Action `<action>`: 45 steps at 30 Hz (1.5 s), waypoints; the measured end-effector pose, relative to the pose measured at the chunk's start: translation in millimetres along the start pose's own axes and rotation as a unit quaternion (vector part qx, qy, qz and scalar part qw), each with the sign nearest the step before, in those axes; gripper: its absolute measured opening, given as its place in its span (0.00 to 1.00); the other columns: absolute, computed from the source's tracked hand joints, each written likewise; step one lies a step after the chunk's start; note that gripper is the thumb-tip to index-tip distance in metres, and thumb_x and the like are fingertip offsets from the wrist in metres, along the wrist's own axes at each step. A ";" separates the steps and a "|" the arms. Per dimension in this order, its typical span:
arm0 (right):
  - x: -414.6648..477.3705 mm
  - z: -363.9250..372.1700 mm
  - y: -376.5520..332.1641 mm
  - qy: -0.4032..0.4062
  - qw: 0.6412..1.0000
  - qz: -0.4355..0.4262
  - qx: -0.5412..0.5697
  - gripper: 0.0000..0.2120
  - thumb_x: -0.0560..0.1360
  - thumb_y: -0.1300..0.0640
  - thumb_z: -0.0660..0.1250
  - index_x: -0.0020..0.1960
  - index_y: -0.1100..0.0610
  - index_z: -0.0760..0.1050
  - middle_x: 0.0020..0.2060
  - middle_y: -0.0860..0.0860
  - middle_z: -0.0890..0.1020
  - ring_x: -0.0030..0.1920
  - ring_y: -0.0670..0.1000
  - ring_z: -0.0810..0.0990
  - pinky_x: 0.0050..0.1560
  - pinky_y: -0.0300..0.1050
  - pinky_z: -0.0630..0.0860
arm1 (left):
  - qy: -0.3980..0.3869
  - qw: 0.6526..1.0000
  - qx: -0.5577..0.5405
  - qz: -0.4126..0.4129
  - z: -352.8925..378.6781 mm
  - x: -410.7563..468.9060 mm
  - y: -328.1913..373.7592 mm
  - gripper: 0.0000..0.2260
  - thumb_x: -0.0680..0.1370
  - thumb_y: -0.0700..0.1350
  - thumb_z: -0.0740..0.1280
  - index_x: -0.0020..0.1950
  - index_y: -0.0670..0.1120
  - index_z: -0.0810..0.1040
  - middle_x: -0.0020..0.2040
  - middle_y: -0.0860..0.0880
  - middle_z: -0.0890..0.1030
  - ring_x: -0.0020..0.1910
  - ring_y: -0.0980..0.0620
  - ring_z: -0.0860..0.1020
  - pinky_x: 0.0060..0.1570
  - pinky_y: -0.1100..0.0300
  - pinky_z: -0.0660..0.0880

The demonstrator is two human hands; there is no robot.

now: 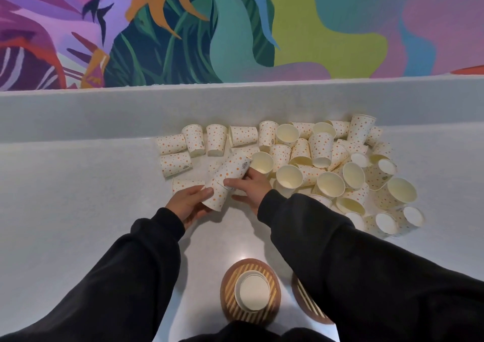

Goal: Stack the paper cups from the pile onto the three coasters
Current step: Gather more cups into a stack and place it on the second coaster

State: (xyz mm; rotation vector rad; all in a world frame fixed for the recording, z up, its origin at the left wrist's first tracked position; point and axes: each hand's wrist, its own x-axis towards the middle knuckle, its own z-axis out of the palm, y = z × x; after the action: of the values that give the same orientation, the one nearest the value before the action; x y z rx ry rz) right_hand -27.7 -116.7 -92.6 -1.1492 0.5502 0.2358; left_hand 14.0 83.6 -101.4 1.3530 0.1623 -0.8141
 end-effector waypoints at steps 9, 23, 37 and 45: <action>-9.7 -0.5 1.4 -0.025 0.998 0.059 -0.029 0.29 0.71 0.58 0.81 0.69 0.51 0.75 0.61 0.53 0.84 0.61 0.57 0.83 0.55 0.60 0.85 | 0.003 0.999 0.006 0.036 28.4 -12.0 10.8 0.44 0.57 0.58 0.86 0.69 0.46 0.77 0.59 0.42 0.85 0.55 0.40 0.85 0.58 0.48 0.81; -4.0 -9.0 -10.4 -0.006 0.998 0.047 0.039 0.29 0.72 0.69 0.77 0.70 0.57 0.73 0.63 0.56 0.83 0.62 0.60 0.82 0.54 0.54 0.84 | 0.277 0.864 0.417 0.051 -27.7 -16.7 14.0 0.27 0.71 0.49 0.80 0.67 0.51 0.74 0.63 0.45 0.73 0.60 0.43 0.77 0.61 0.48 0.77; -7.6 -5.7 5.4 0.047 0.998 0.028 0.032 0.27 0.71 0.65 0.79 0.68 0.56 0.76 0.60 0.56 0.84 0.58 0.59 0.84 0.47 0.49 0.83 | 0.199 0.978 -0.013 0.059 -2.8 -19.3 17.1 0.16 0.79 0.28 0.64 0.62 0.41 0.81 0.57 0.41 0.84 0.57 0.41 0.82 0.47 0.52 0.81; -20.3 0.1 5.1 0.002 0.999 0.036 0.022 0.23 0.72 0.64 0.79 0.64 0.54 0.77 0.58 0.55 0.85 0.57 0.58 0.84 0.52 0.55 0.85 | 0.154 0.971 -0.172 0.063 35.0 -23.8 20.2 0.18 0.79 0.28 0.64 0.67 0.41 0.76 0.59 0.37 0.82 0.55 0.40 0.84 0.42 0.54 0.84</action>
State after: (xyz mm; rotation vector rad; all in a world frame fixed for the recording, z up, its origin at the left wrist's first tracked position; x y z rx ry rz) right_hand -47.1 -112.5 -86.0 -1.0876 0.5971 0.2819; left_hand -3.0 61.9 -63.5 1.1388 0.4374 -0.4400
